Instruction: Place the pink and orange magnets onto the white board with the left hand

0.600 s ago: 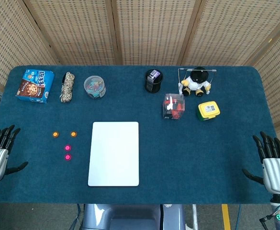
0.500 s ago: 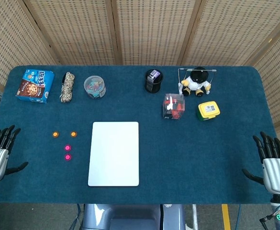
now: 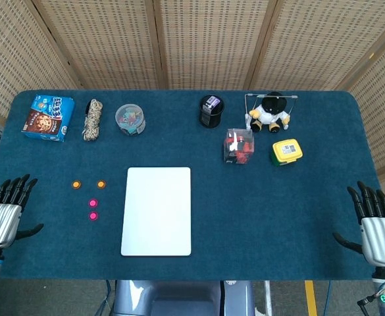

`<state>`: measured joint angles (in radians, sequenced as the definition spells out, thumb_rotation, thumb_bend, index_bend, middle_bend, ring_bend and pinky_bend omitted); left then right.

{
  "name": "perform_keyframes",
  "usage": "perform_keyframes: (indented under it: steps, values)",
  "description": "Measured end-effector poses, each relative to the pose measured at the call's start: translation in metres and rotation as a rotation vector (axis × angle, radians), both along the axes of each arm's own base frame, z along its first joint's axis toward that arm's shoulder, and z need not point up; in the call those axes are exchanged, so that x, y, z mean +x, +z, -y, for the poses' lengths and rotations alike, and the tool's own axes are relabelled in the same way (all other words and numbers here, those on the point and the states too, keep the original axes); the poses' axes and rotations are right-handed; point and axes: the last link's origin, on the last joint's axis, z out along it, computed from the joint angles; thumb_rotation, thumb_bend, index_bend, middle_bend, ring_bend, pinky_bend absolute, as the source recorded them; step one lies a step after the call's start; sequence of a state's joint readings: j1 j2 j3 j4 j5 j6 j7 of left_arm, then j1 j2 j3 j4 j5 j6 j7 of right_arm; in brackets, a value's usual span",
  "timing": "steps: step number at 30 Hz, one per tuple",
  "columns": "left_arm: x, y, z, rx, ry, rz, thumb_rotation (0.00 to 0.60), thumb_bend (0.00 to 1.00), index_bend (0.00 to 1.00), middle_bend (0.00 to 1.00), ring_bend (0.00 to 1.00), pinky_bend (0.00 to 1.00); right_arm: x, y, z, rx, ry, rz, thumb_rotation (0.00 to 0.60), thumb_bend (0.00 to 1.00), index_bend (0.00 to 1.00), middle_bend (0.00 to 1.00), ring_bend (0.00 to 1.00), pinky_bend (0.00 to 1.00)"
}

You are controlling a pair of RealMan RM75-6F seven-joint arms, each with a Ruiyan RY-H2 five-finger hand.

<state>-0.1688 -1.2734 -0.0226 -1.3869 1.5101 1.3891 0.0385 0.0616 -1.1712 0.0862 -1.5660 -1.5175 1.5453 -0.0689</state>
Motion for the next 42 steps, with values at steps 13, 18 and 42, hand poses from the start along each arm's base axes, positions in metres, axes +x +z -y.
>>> perform_keyframes:
  steps: [13, 18, 42]
  values:
    - [0.018, -0.046, -0.024, -0.22, -0.036, 0.038, 0.6, 0.1, 0.31, 0.0, 0.0, 0.0, -0.001, 0.0, 0.001, 0.01, -0.011, 0.014, 0.6, 0.0, 0.0, 0.0, 0.0, 0.0]
    - [0.024, -0.055, -0.03, -0.26, -0.053, 0.006, 0.6, 0.16, 0.34, 0.0, 0.0, 0.0, -0.001, 0.0, 0.001, 0.012, -0.011, 0.014, 0.6, 0.0, 0.0, 0.0, 0.0, 0.0]
    - [0.022, -0.087, -0.043, -0.322, -0.051, -0.043, 0.6, 0.32, 0.39, 0.0, 0.0, 0.0, -0.001, 0.0, 0.001, 0.017, -0.018, 0.03, 0.6, 0.0, 0.0, 0.0, 0.0, 0.0]
